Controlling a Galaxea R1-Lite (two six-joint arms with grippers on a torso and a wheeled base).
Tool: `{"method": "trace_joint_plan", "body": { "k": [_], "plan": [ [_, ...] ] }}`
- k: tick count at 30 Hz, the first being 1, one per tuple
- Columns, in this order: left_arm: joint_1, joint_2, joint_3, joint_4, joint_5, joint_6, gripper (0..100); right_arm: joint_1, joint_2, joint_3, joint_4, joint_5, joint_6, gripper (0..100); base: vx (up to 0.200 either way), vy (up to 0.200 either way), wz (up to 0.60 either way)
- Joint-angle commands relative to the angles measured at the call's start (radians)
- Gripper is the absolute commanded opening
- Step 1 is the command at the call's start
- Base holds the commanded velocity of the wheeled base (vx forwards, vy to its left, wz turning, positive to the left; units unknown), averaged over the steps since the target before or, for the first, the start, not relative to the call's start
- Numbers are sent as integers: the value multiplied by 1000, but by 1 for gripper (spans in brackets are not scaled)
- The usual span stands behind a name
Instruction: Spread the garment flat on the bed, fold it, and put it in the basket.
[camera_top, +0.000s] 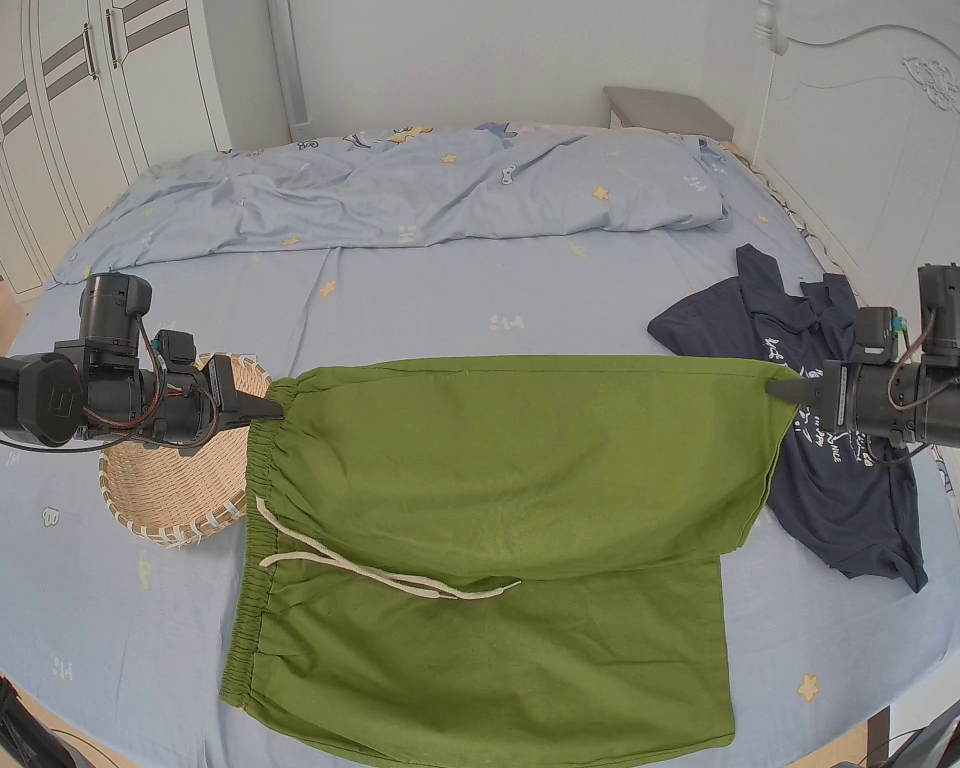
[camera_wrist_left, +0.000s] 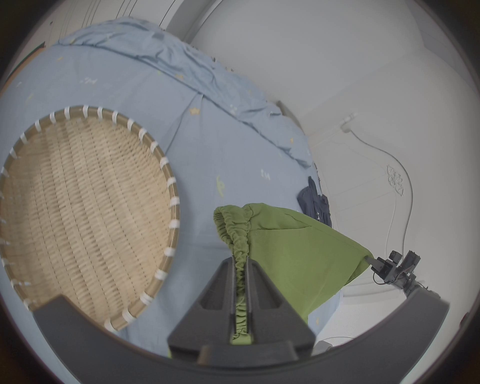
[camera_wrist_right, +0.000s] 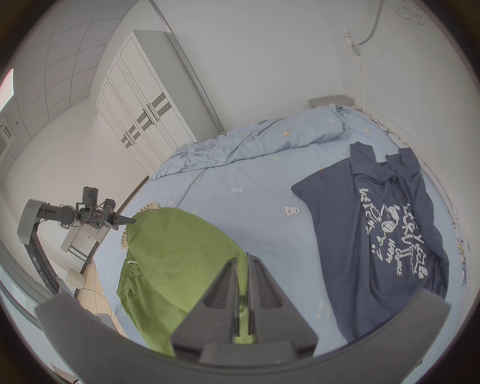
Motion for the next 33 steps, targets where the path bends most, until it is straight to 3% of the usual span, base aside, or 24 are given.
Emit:
{"method": "trace_joint_plan", "body": {
  "k": [1, 14, 33],
  "plan": [
    [29, -3, 49, -92, 1, -7, 0, -3, 141, -109, -2, 21, -3, 0, 0, 0, 0],
    [47, 26, 115, -242, -3, 1, 0, -10, 348, -360, -14, 47, -4, 0, 0, 0, 0],
    [40, 146, 107, -491, 1, -7, 0, -53, 504, -534, -16, 70, -21, 0, 0, 0, 0]
  ]
}}
